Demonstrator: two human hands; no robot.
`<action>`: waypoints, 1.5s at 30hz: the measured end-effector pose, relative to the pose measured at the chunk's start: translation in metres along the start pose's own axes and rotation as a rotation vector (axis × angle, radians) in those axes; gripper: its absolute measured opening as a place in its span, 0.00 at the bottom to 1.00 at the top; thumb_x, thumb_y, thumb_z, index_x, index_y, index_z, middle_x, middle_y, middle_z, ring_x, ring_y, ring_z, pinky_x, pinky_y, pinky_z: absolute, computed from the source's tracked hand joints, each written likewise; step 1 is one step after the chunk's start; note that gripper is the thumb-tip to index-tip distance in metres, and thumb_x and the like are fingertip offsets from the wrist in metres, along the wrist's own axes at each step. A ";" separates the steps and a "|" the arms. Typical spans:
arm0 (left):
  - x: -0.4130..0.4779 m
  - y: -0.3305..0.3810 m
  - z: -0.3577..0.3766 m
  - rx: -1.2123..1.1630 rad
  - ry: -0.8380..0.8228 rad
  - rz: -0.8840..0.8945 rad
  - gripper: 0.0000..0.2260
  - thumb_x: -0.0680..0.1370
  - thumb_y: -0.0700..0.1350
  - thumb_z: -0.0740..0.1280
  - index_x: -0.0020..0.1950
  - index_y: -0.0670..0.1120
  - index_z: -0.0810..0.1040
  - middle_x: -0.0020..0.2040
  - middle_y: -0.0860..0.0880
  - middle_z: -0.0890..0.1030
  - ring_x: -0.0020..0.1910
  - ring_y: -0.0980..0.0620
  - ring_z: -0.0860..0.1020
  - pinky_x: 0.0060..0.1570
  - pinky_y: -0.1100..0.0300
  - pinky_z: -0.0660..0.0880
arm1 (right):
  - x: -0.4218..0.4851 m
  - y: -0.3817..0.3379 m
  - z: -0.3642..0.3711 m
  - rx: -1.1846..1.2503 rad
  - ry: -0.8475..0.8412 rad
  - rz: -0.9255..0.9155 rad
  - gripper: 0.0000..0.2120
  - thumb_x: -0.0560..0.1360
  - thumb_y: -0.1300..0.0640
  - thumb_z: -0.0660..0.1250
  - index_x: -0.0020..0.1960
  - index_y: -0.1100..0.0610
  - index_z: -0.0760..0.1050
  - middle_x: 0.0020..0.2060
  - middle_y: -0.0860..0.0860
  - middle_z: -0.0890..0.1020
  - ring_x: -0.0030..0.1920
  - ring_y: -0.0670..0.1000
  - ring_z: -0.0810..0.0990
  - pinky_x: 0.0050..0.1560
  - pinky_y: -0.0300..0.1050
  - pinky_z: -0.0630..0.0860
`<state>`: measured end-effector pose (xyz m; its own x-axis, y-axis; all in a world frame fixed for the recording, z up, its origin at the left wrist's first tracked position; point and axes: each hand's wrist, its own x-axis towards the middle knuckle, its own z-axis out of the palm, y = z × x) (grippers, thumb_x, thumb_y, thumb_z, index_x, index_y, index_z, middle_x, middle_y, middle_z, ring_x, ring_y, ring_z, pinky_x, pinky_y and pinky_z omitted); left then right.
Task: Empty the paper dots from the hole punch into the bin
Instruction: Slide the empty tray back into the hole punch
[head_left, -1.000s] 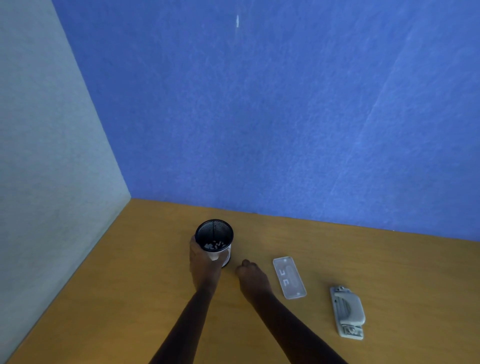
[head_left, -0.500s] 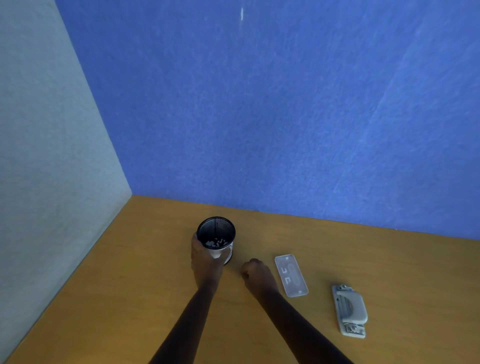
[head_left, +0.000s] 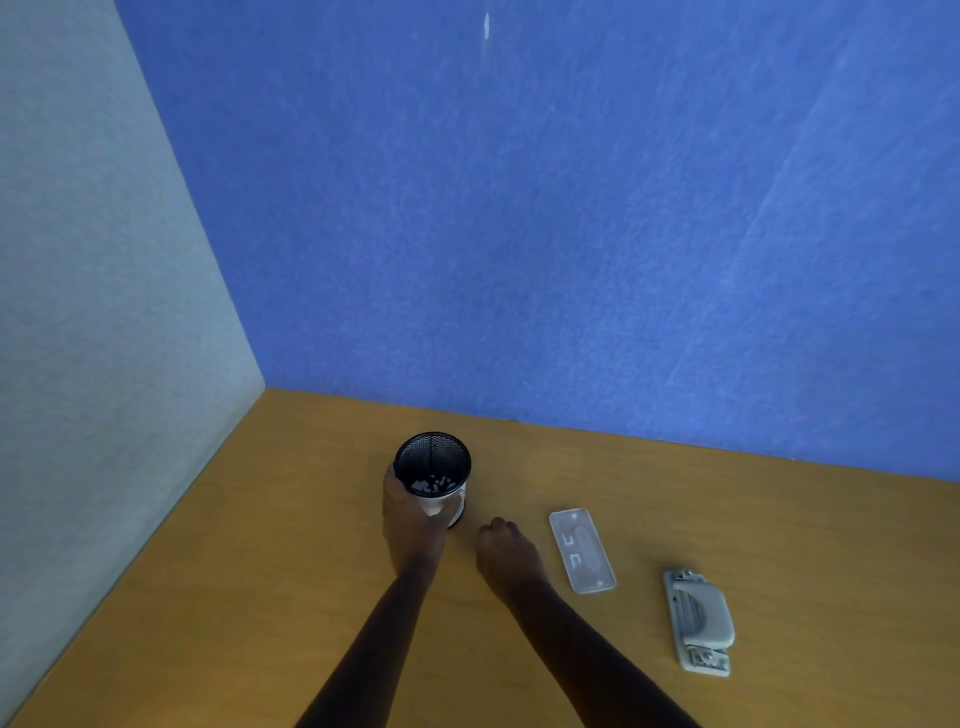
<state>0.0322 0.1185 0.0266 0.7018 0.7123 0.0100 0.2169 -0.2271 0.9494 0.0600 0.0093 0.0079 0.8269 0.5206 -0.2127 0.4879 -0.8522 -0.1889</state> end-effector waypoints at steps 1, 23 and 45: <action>0.000 0.000 0.000 0.000 -0.001 -0.002 0.39 0.65 0.40 0.77 0.71 0.40 0.61 0.68 0.41 0.71 0.67 0.42 0.69 0.64 0.46 0.71 | 0.001 0.000 0.000 -0.006 0.000 -0.001 0.15 0.80 0.63 0.53 0.63 0.66 0.70 0.61 0.62 0.74 0.62 0.58 0.74 0.59 0.51 0.75; 0.001 -0.002 0.001 -0.006 0.011 0.008 0.38 0.65 0.40 0.77 0.71 0.40 0.62 0.67 0.41 0.72 0.66 0.41 0.70 0.64 0.45 0.71 | 0.003 0.017 -0.003 0.304 0.010 0.014 0.14 0.78 0.60 0.58 0.55 0.62 0.80 0.57 0.59 0.81 0.56 0.56 0.79 0.57 0.45 0.74; 0.000 -0.001 0.001 0.018 0.026 0.022 0.38 0.65 0.40 0.77 0.70 0.39 0.62 0.66 0.40 0.72 0.66 0.41 0.70 0.62 0.47 0.71 | -0.001 -0.003 -0.009 -0.173 -0.007 -0.207 0.12 0.78 0.68 0.54 0.57 0.68 0.74 0.55 0.65 0.77 0.55 0.62 0.78 0.52 0.54 0.76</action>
<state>0.0331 0.1180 0.0253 0.6884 0.7243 0.0390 0.2143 -0.2544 0.9430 0.0600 0.0112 0.0170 0.7033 0.6842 -0.1930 0.6870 -0.7239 -0.0628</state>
